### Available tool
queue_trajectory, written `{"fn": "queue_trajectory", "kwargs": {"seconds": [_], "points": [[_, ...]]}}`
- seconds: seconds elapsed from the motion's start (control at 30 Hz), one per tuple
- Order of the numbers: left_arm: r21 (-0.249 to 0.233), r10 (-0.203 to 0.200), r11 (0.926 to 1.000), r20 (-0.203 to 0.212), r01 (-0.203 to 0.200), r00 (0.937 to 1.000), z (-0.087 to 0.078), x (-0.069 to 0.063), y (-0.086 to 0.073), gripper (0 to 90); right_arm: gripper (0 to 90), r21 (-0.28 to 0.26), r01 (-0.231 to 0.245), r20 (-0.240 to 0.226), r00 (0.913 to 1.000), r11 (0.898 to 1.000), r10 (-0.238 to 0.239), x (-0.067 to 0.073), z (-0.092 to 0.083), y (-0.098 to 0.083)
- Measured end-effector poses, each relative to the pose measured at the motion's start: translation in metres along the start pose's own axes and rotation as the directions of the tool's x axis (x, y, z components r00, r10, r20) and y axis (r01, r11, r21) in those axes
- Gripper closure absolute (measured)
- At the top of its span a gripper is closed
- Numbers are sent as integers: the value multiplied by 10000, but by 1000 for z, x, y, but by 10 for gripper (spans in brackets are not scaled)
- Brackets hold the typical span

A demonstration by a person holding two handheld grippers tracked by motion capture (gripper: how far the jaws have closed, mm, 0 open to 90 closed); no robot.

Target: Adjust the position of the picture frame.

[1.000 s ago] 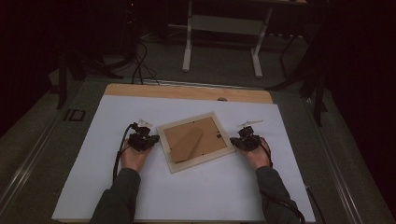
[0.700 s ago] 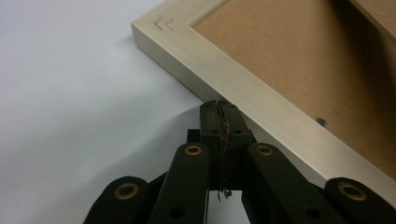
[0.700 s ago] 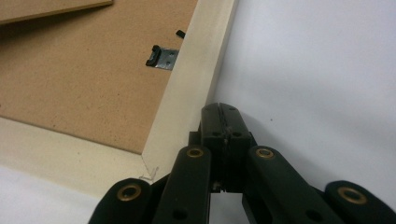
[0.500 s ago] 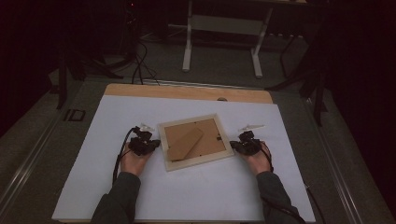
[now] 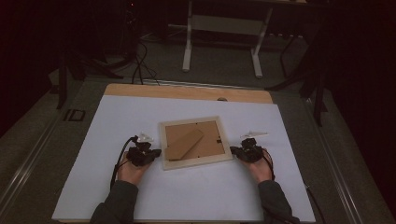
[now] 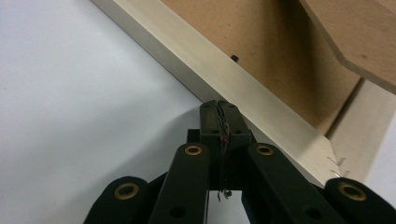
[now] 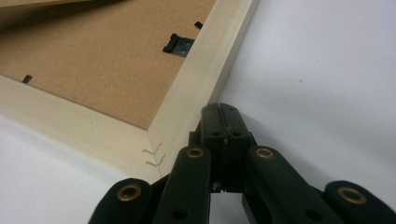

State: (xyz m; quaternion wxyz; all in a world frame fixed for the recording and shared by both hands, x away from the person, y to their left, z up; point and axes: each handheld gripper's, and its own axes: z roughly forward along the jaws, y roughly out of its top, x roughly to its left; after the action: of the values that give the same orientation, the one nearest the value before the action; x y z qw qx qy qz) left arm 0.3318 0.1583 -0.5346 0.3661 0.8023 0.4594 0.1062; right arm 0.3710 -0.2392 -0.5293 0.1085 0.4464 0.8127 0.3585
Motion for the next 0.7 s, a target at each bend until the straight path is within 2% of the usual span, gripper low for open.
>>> {"fn": "queue_trajectory", "kwargs": {"seconds": [0.3, 0.43, 0.7], "points": [[-96, -208, 9997, 51, 208, 9998, 1, 3, 0, 900, 900, -184, -203, -33, 9998, 9996, 203, 8, -7, -11], [-64, -185, 9998, 269, 186, 9995, 2, 7, 2, 900, 900, -156, -189, -98, 9998, 9997, 187, 9, -9, -13], [-110, -265, 9996, 200, 267, 9994, 4, 10, 4, 900, 900, -126, -164, -121, 9998, 9998, 163, 12, -10, -15]]}}
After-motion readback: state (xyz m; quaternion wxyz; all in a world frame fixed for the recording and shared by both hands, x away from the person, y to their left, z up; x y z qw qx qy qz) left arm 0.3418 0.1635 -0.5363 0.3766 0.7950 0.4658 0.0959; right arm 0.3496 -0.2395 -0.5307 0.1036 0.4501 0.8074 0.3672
